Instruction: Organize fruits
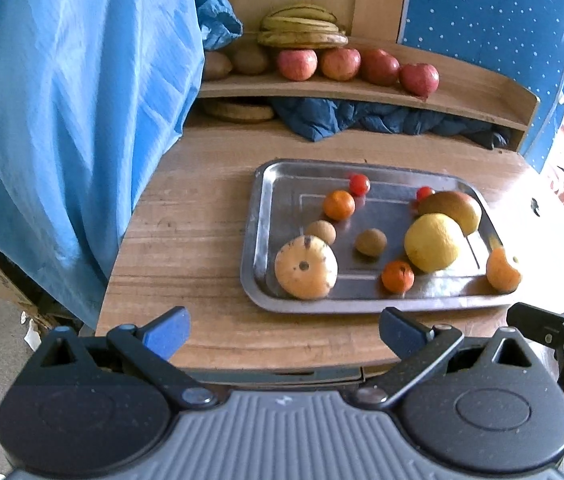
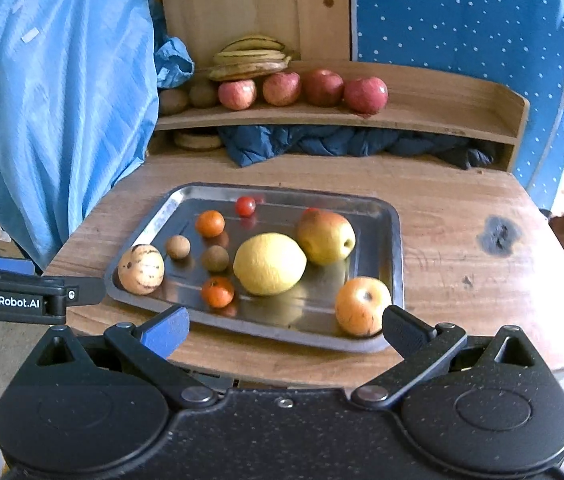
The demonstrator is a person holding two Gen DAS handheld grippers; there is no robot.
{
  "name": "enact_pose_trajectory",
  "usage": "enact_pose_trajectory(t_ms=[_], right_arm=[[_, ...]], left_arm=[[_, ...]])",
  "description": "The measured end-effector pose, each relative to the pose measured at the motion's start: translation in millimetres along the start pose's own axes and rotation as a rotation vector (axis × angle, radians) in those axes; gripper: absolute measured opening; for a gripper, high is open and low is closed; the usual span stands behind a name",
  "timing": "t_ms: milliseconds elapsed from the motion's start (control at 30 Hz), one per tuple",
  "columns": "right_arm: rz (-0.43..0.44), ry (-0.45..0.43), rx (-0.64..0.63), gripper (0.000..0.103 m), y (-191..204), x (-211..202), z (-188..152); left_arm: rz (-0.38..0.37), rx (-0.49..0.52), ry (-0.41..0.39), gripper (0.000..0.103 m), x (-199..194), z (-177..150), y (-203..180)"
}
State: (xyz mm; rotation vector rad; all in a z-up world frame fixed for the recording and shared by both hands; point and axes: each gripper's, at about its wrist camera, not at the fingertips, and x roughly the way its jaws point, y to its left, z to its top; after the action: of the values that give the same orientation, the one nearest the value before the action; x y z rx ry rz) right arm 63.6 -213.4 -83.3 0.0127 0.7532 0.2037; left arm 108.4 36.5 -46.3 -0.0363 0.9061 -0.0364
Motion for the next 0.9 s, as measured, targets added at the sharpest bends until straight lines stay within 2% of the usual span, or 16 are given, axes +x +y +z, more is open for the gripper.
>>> enact_pose_trajectory(t_ms=[333,900], right_arm=[[-0.028,0.013,0.030,0.102,2.1,-8.6,-15.6],[-0.031,0.016,0.027,0.102,2.0,-13.4,-20.3]], left_arm=[[-0.016,0.000,0.012,0.102,-5.1,-12.5,2.1],[-0.015,-0.010,0.010,0.102,-6.7,-16.4,3.0]])
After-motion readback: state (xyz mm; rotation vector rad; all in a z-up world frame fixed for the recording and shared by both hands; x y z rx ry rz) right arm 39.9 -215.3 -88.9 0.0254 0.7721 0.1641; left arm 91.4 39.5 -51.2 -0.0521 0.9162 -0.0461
